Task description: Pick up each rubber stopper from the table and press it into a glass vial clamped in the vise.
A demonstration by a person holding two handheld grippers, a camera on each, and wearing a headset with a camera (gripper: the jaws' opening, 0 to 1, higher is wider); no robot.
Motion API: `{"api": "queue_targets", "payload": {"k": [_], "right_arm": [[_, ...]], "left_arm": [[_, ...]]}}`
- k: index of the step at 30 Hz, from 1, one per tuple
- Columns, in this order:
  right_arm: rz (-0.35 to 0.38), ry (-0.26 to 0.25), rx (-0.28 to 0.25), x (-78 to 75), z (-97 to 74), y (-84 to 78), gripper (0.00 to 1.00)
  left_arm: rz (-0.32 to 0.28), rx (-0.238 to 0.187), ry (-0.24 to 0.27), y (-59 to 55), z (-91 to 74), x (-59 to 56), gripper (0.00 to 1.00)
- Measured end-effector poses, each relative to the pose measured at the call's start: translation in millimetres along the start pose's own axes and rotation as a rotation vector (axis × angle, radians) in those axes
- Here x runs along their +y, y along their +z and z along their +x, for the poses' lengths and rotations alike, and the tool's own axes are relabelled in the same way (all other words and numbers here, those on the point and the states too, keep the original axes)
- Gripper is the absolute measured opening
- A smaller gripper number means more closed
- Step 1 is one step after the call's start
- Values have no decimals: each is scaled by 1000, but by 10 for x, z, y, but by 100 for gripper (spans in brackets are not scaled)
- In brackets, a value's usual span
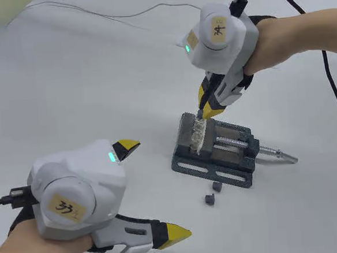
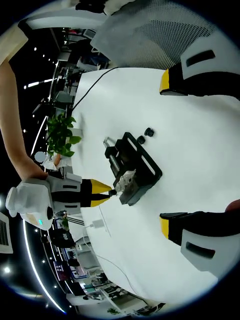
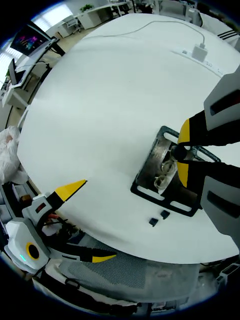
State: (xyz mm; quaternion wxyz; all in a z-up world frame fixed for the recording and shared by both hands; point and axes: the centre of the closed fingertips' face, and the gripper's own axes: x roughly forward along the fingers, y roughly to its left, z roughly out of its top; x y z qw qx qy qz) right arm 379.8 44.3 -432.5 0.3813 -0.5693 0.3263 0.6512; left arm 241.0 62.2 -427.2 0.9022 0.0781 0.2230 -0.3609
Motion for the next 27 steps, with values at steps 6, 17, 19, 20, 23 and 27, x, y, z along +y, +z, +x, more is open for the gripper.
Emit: {"api": "queue_targets", "payload": {"k": [6, 17, 19, 20, 23, 27], "right_arm": [[71, 4, 0, 61, -21, 32, 5], [203, 4, -2, 59, -15, 45, 4], [228, 4, -8, 61, -16, 48, 4], [247, 4, -13, 64, -17, 48, 4], [307, 14, -32, 65, -23, 45, 4], [308, 18, -44, 79, -25, 51, 5]], "left_arm": [[-3, -1, -6, -1, 18, -10, 96], [-5, -7, -14, 19, 69, -21, 96], [-9, -11, -15, 27, 75, -19, 96], [-9, -11, -15, 27, 76, -17, 96], [-9, -13, -13, 30, 78, -10, 96], [-11, -14, -12, 32, 75, -6, 96]]}}
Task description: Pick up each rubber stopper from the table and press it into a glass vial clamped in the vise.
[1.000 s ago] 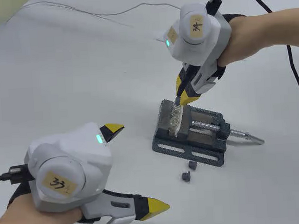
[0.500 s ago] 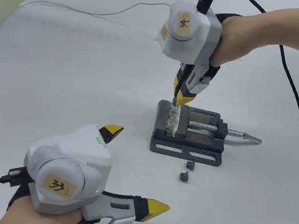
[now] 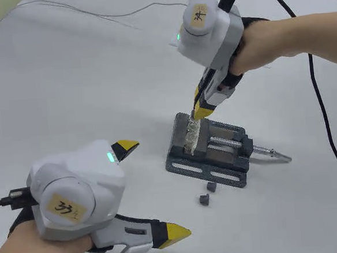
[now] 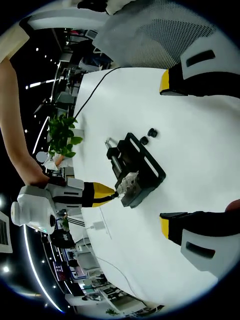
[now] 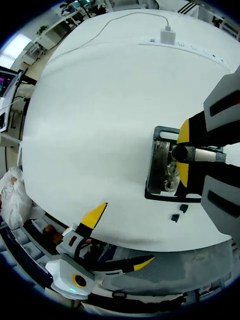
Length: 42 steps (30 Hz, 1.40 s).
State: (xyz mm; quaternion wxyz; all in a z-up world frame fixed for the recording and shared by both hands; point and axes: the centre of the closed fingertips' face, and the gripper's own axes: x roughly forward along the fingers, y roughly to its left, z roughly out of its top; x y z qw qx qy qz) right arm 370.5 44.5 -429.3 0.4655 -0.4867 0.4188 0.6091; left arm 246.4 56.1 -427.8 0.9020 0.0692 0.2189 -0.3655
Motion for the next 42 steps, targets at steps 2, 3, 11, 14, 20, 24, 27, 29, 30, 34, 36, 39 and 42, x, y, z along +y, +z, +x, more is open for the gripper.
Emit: {"api": "queue_targets", "payload": {"k": [2, 3, 11, 14, 20, 24, 27, 29, 30, 34, 36, 39, 42], "right_arm": [[-7, 1, 0, -36, 9, -5, 5], [-32, -2, 2, -30, 8, -5, 5], [-98, -4, 6, -17, 3, -5, 7], [-117, -5, 5, -24, 4, -5, 7], [-146, -6, 27, -24, 53, -70, 19], [-146, -14, 9, -34, -35, -85, 17], [-143, -12, -11, -47, -106, -74, 14], [-136, -8, -30, -82, -132, -78, 13], [-133, -7, -36, -96, -139, -78, 12], [-131, 6, -56, -34, -149, -18, 5], [-128, 7, -55, -46, -125, -24, 6], [-135, 10, -56, -52, -103, -22, 2], [-128, 18, -60, -48, -72, -9, 3]], "left_arm": [[2, 2, 0, -3, -3, 1, 96], [2, 3, 0, -5, -5, 3, 96], [1, 5, 5, -9, -28, 21, 96], [-1, 6, 6, -14, -31, 20, 96], [-4, 8, 4, -26, -35, 7, 96], [-4, 11, 6, -37, -41, 19, 96], [-4, 10, 10, -35, -45, 43, 95], [-5, 10, 13, -33, -50, 59, 95], [-6, 9, 15, -33, -53, 66, 95], [-10, 10, 19, -45, -67, 84, 95], [-12, 11, 21, -51, -74, 84, 95], [-14, 12, 22, -60, -81, 83, 95], [-17, 13, 21, -71, -80, 76, 95]]}}
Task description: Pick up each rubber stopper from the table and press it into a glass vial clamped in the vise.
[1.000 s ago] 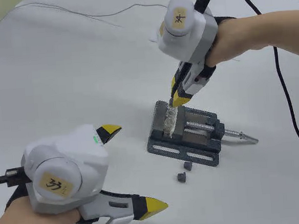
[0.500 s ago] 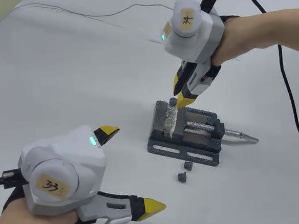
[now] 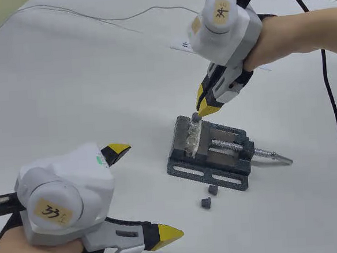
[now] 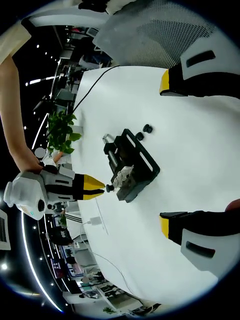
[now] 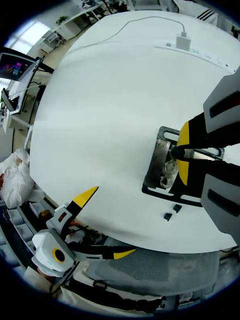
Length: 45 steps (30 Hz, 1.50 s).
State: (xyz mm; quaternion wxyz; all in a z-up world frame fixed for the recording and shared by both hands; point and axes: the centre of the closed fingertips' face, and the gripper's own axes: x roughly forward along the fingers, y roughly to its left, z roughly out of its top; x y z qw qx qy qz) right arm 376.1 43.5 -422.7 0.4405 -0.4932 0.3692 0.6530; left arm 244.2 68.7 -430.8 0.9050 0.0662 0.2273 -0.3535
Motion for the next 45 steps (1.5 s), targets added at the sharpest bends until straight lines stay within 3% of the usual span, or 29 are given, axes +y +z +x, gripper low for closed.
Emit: {"api": "queue_targets", "payload": {"k": [15, 28, 31, 35, 39, 40, 42, 45], "right_arm": [[4, 13, 10, 8, 49, -20, 0], [-27, 8, 54, 1, 62, -7, 0], [25, 14, 39, -15, 68, 0, 0], [-6, 17, 53, 10, 67, 4, 0], [13, 16, 64, -10, 82, -1, 0], [-21, 18, 74, -10, 81, -6, 0], [15, 13, 65, -20, 83, -19, 0], [-5, 2, 52, 14, 83, -22, 0]], "left_arm": [[-9, 3, -7, -21, 25, 3, 95], [-25, -1, -13, -20, 75, 31, 95], [-26, 0, -14, -20, 78, 42, 95], [-31, -3, -14, -13, 85, 59, 95], [-34, -4, -14, -5, 90, 66, 95], [-33, -4, -14, -3, 93, 68, 94], [-34, -2, -14, -5, 93, 71, 94], [-36, -4, -15, 2, 85, 71, 94]]}}
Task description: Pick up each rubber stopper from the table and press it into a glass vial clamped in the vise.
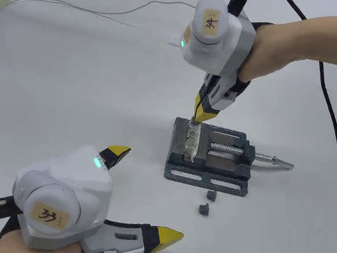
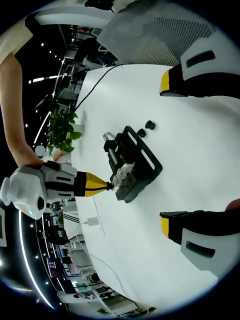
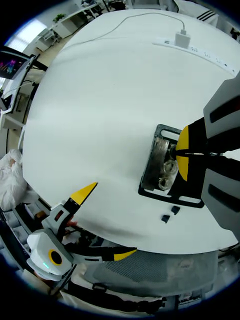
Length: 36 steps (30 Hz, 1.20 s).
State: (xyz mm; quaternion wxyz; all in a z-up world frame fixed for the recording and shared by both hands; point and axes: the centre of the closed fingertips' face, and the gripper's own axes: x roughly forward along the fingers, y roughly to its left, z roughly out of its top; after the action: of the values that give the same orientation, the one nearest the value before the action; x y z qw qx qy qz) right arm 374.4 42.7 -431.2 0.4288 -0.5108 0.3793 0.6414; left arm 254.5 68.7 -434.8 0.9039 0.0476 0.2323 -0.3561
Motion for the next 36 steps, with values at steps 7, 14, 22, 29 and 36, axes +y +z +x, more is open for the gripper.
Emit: {"api": "queue_targets", "payload": {"k": [7, 14, 22, 29, 36], "right_arm": [[15, -2, 16, -27, 12, 36, 0], [13, 15, 57, -5, 12, 40, 0], [37, 19, 41, -32, 7, 1, 0], [103, -11, -43, -9, -9, 1, 0], [142, -28, -8, -114, 2, 27, 0]], "left_arm": [[0, 2, 5, -4, 10, 29, 94], [-3, -7, 8, 37, 50, 28, 94], [7, -22, 9, 147, 51, 20, 94], [24, -28, 21, 208, -43, 27, 94], [37, -42, 35, 273, -96, 38, 94]]}}
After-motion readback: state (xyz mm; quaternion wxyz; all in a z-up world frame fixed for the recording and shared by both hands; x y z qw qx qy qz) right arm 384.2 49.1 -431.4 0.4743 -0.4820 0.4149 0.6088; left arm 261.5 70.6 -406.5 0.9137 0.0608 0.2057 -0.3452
